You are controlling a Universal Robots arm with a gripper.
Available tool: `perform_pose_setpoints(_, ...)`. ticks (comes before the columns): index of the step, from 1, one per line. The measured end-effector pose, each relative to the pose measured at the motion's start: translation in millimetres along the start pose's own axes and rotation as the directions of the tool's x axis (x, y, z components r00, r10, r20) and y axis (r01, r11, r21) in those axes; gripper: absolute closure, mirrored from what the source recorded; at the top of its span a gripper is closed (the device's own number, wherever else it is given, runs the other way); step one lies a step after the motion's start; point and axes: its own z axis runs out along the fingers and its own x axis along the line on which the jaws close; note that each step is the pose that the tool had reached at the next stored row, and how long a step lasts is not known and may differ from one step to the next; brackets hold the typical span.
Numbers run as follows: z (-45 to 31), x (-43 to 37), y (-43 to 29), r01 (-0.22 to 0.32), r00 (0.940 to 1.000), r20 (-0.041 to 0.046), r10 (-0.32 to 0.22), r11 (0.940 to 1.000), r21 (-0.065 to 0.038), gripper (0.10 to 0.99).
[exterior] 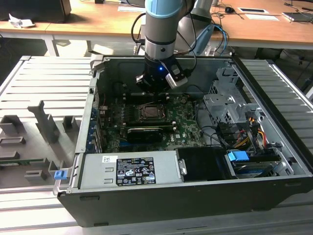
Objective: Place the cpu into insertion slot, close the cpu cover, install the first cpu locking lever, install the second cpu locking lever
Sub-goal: 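Install the first cpu locking lever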
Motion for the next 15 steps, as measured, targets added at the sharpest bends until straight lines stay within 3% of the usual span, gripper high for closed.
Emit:
perform_pose_setpoints(11, 1.9, -1.5, -0.3, 0.000, 1.0000, 0.0000, 0.000, 1.0000, 0.001, 0.980)
perform_pose_setpoints(15, 6.6, -1.7, -0.9, 0.000, 1.0000, -0.0006, 0.000, 1.0000, 0.008, 0.980)
